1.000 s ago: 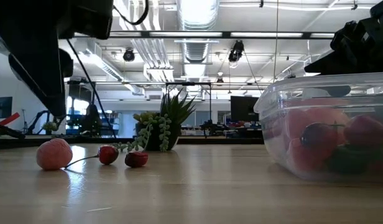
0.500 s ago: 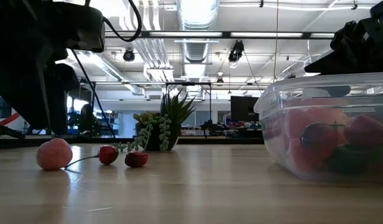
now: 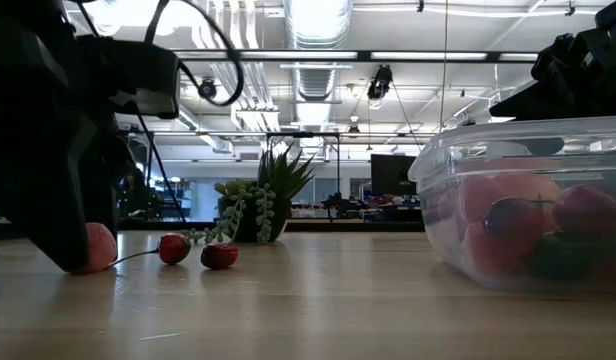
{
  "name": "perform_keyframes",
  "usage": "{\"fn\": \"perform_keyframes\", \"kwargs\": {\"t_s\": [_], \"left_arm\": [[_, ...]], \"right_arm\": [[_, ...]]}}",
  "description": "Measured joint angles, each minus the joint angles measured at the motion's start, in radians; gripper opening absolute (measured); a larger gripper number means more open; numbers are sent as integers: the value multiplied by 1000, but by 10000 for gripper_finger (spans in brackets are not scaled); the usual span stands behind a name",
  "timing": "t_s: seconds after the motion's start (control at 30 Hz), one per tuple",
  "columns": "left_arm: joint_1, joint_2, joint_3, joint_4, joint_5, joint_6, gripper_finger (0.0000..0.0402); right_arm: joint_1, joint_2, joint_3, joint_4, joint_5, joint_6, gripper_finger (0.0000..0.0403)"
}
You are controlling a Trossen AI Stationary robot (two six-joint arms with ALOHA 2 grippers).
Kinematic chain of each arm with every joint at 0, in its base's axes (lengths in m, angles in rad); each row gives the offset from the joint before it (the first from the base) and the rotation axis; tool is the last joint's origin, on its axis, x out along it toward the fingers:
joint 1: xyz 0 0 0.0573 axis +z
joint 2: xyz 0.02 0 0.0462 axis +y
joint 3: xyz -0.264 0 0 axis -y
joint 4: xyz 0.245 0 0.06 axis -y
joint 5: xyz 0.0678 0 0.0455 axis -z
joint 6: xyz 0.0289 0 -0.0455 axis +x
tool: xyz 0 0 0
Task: Pick and placing Produce into tupperware
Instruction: Put the apricot into the bin
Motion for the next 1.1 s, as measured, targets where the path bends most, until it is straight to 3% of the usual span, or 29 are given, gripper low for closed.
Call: {"fn": "perform_keyframes", "kwargs": {"t_s": [0.17,0.6,0.83,1.1], "left_arm": [[-1,12,14,-4,-1,0,244],[0,6,8,-35,-4,21,110],[2,-46,80,-47,33,44,110],[92,-91,280,-32,-126,284,111]], "right_arm": [[0,0,0,0,0,0,199],[0,0,0,0,0,0,199],[0,0,0,0,0,0,199],[0,0,0,0,0,0,199]]}}
